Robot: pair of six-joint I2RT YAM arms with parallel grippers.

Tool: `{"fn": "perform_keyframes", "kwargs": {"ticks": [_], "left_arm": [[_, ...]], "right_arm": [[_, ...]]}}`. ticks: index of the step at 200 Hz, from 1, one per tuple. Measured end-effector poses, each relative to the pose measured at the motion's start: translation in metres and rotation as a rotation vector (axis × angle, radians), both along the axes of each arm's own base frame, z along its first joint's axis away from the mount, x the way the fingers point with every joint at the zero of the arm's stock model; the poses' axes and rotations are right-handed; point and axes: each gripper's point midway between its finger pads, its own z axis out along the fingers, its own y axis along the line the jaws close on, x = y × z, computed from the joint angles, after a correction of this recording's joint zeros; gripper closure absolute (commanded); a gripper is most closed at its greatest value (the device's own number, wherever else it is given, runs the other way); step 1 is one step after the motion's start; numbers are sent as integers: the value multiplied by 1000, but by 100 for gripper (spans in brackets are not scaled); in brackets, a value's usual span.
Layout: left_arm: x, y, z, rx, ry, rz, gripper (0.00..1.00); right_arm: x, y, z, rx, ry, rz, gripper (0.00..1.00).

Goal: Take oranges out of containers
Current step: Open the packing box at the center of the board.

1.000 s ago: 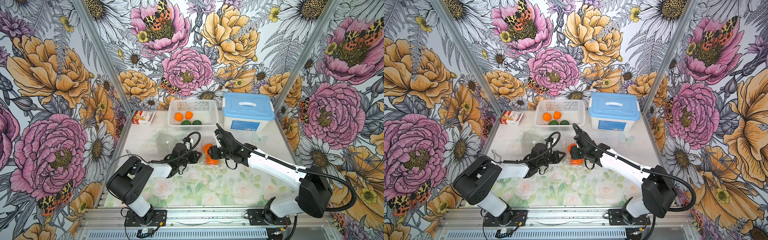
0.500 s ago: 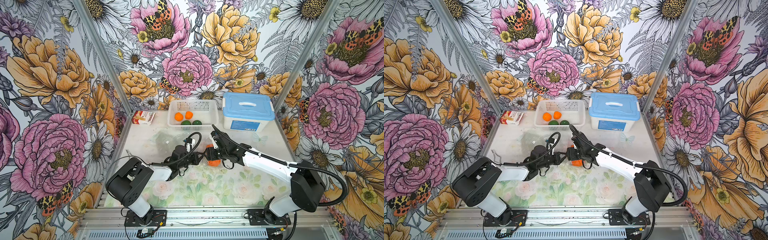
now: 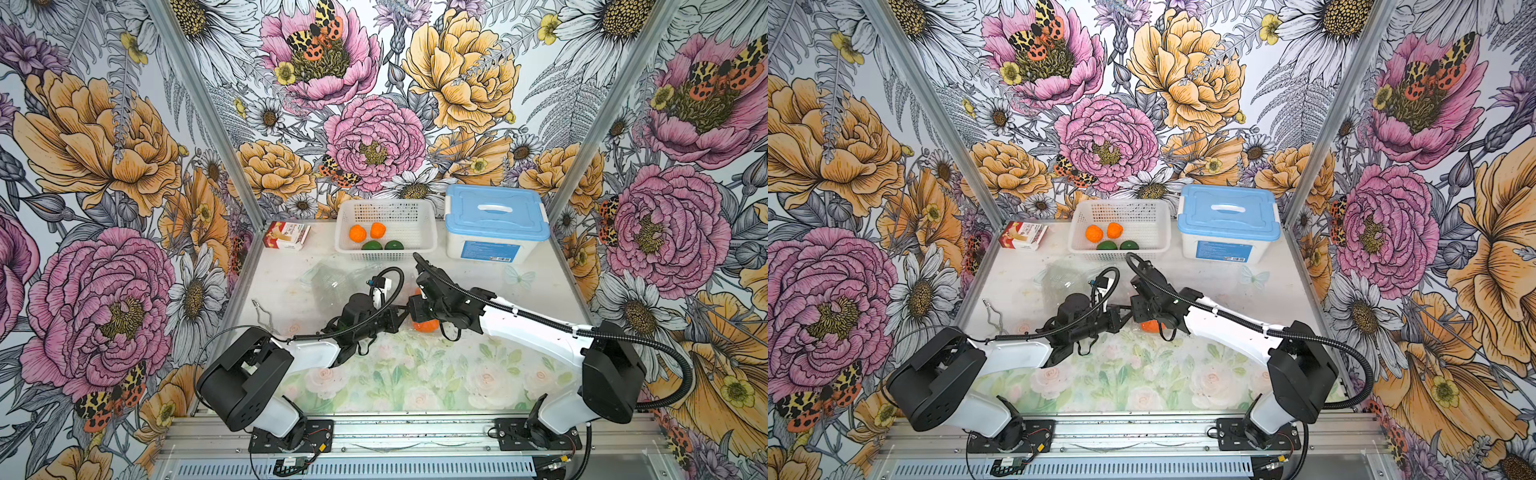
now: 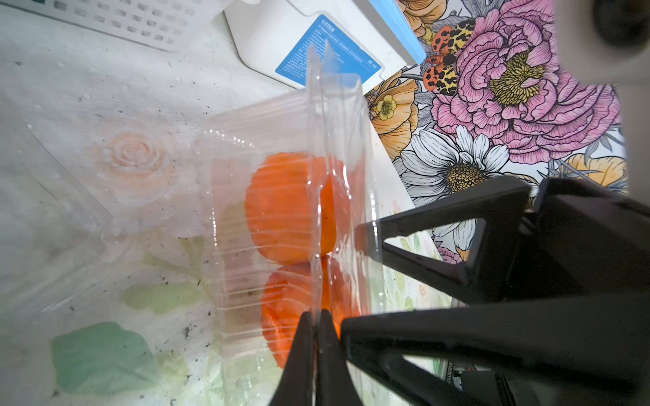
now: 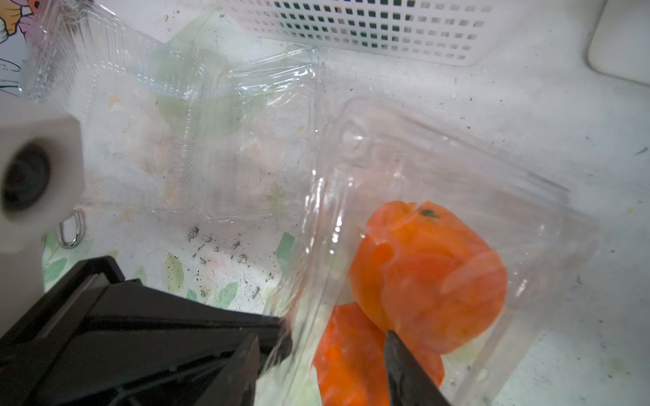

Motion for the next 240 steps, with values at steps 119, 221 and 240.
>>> {"fn": "perform_keyframes", "kwargs": {"ticks": [119,221,240], "left_arm": [[-7,3,-7,65,-8,1,100],[-2,13,-14,79,19,38,100],[1,14,-11,55,27,44,100]], "right_arm": [[5,0,-11,-84,-9,-7,84],[9,-2,-16,-80,0,-53,100],[10,-6,-14,-67,-10,-81,100]]}}
